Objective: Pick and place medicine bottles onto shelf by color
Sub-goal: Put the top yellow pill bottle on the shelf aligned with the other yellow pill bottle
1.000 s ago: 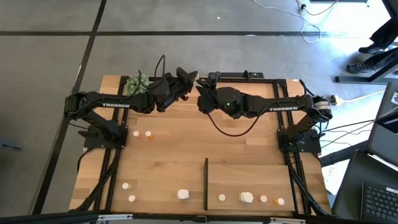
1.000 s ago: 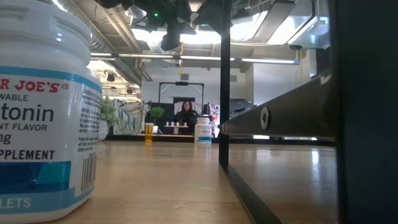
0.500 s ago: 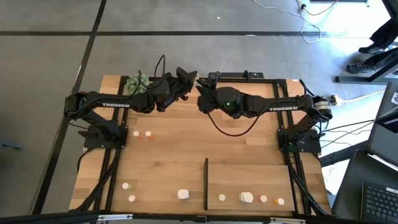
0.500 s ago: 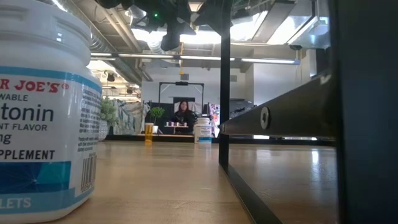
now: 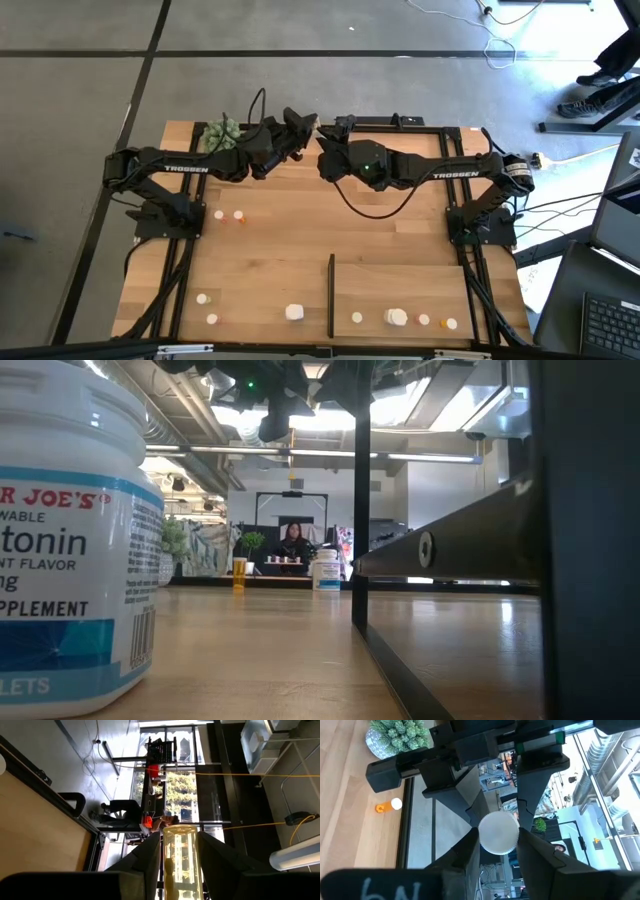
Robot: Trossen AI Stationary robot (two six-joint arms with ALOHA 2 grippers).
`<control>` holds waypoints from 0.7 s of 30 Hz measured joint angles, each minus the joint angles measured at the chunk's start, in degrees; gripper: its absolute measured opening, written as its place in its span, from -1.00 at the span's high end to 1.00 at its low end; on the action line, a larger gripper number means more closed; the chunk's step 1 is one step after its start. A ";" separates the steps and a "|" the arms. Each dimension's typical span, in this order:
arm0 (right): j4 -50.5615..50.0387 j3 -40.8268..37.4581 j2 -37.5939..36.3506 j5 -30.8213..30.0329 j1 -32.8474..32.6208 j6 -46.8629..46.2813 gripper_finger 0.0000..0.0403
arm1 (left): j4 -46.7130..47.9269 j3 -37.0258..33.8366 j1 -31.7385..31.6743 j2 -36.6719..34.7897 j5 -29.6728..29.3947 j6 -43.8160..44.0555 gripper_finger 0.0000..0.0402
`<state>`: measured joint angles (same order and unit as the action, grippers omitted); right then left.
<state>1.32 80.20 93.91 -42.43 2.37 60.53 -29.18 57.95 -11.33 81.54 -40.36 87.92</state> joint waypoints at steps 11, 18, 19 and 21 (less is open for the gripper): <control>1.92 -0.02 0.07 -0.03 -0.27 1.46 0.41 | -0.04 0.02 0.02 -0.04 0.02 0.00 0.40; 1.77 -0.02 0.07 4.39 0.52 -1.52 0.41 | -0.23 0.02 0.03 -0.04 -0.03 0.03 0.40; 1.68 -0.02 0.07 4.27 0.50 -1.55 0.41 | -0.25 0.02 0.10 -0.04 -0.04 0.02 0.40; 1.37 -0.02 0.07 4.10 0.46 -1.74 0.41 | -0.23 0.02 0.15 -0.04 0.44 0.02 0.40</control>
<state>2.70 80.18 93.97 -38.33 2.83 58.79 -29.40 57.98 -11.18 81.49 -39.92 87.94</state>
